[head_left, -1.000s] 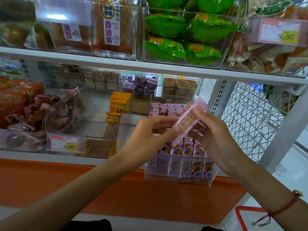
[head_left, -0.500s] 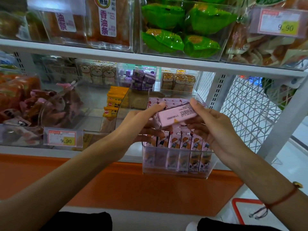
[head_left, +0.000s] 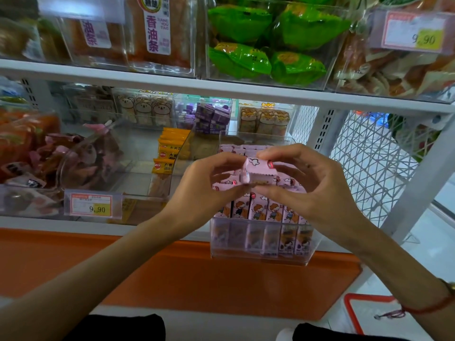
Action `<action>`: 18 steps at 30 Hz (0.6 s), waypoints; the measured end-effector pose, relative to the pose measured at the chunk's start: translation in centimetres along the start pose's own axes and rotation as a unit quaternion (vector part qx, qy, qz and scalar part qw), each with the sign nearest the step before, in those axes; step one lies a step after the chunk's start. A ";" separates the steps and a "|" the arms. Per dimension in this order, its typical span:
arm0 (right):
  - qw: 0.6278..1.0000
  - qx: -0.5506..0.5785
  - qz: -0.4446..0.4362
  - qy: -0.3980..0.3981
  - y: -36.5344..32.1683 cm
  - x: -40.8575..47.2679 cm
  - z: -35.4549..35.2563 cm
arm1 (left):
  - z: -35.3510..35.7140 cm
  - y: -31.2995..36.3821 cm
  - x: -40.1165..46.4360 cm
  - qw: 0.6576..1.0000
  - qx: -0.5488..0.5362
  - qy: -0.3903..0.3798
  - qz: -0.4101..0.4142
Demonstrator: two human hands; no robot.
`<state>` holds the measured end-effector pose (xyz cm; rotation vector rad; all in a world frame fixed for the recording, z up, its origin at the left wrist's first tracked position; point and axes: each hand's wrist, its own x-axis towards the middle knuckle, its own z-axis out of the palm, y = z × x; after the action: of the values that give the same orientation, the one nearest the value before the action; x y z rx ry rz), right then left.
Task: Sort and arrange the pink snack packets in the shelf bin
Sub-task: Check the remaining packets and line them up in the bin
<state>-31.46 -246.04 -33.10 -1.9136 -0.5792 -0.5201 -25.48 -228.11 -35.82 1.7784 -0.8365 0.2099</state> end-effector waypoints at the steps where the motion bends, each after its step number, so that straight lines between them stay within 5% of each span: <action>1: 1.000 -0.003 -0.003 -0.001 0.0 0.0 0.0 | 0.0 -0.1 0.1 1.000 0.003 0.006 0.002; 8: 0.997 0.013 0.035 0.064 -0.1 0.1 0.0 | 0.1 0.1 -0.1 0.999 0.011 -0.031 -0.016; 13: 0.950 0.150 0.242 0.129 1.1 0.3 -0.4 | 0.4 1.2 -0.1 0.981 -0.108 -0.112 -0.115; 18: 0.924 0.187 0.321 0.086 1.5 0.4 -0.3 | 0.5 1.1 -0.4 0.994 0.025 -0.012 -0.109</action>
<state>-30.29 -246.83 -33.84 -1.5481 0.0814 -0.1298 -26.55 -228.54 -35.36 1.9075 -0.6532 0.0666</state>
